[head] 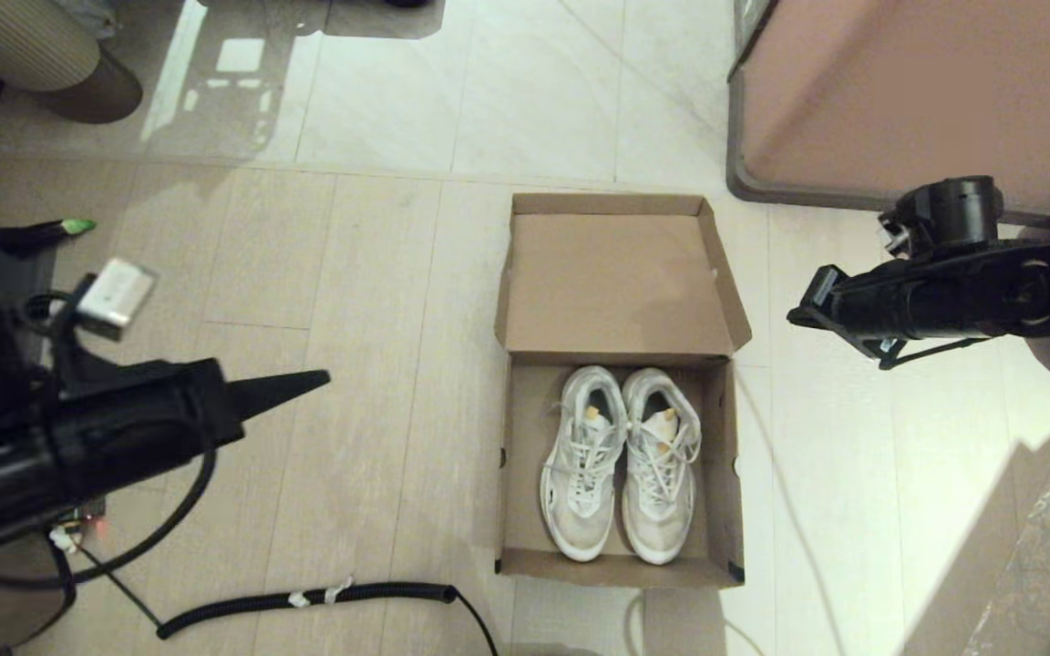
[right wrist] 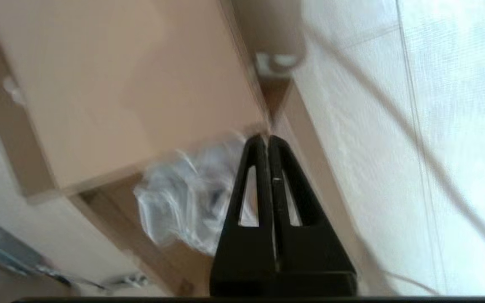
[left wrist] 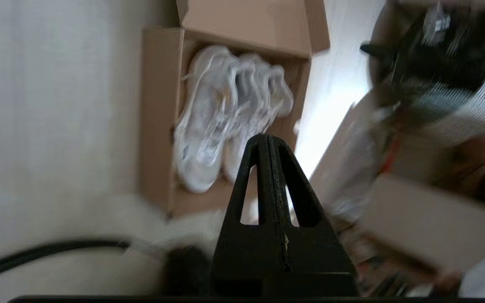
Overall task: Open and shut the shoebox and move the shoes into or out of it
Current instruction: Close the shoe box
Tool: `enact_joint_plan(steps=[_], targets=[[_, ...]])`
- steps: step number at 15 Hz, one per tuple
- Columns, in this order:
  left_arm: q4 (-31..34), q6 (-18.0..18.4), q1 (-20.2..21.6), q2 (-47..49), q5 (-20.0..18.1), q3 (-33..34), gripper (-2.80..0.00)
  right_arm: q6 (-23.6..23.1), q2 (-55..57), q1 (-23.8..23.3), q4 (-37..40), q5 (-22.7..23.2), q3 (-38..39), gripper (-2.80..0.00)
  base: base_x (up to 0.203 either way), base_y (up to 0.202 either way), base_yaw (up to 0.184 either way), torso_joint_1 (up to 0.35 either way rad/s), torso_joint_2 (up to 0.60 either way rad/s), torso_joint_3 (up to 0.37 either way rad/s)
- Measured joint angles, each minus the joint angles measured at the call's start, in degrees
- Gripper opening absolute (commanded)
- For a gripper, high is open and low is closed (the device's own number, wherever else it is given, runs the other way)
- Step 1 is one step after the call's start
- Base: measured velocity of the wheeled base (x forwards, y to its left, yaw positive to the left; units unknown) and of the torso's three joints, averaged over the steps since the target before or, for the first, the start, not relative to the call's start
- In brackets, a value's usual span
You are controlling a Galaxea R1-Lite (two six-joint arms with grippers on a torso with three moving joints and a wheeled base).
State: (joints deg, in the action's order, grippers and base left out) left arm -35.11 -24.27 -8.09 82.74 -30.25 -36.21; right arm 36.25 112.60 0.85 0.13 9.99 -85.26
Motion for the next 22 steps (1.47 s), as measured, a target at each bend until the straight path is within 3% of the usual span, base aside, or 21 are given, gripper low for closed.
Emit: enact_joint_plan(steps=[5, 8, 14, 17, 22], targets=[[-25.1, -9.9, -6.7, 28.8, 5.4, -12.7, -2.80, 14.6, 12.5, -2.6, -0.2, 2.3, -14.0, -2.80, 0.000, 0.000, 0.000, 0.000, 0.00, 0.000], [-34.4, -16.4, -12.6, 41.1, 10.6, -24.3, -2.80, 22.2, 21.0, -4.3, -1.2, 4.6, -24.0, -2.80, 0.000, 0.000, 0.000, 0.000, 0.00, 0.000], [-32.8, -17.5, -19.9, 48.0, 12.6, -28.6, -2.80, 38.2, 30.0, -7.0, -17.7, 22.3, -27.3, -2.80, 0.000, 0.000, 0.000, 0.000, 0.00, 0.000], [-32.4, -17.0, -20.9, 48.5, 12.8, -28.4, -2.80, 42.2, 32.4, -7.2, -21.5, 26.4, -27.5, -2.80, 0.000, 0.000, 0.000, 0.000, 0.00, 0.000], [-32.0, -16.2, -23.1, 49.0, 12.8, -28.2, -2.80, 52.6, 36.7, -6.7, -34.6, 30.7, -27.7, -2.80, 0.000, 0.000, 0.000, 0.000, 0.00, 0.000]])
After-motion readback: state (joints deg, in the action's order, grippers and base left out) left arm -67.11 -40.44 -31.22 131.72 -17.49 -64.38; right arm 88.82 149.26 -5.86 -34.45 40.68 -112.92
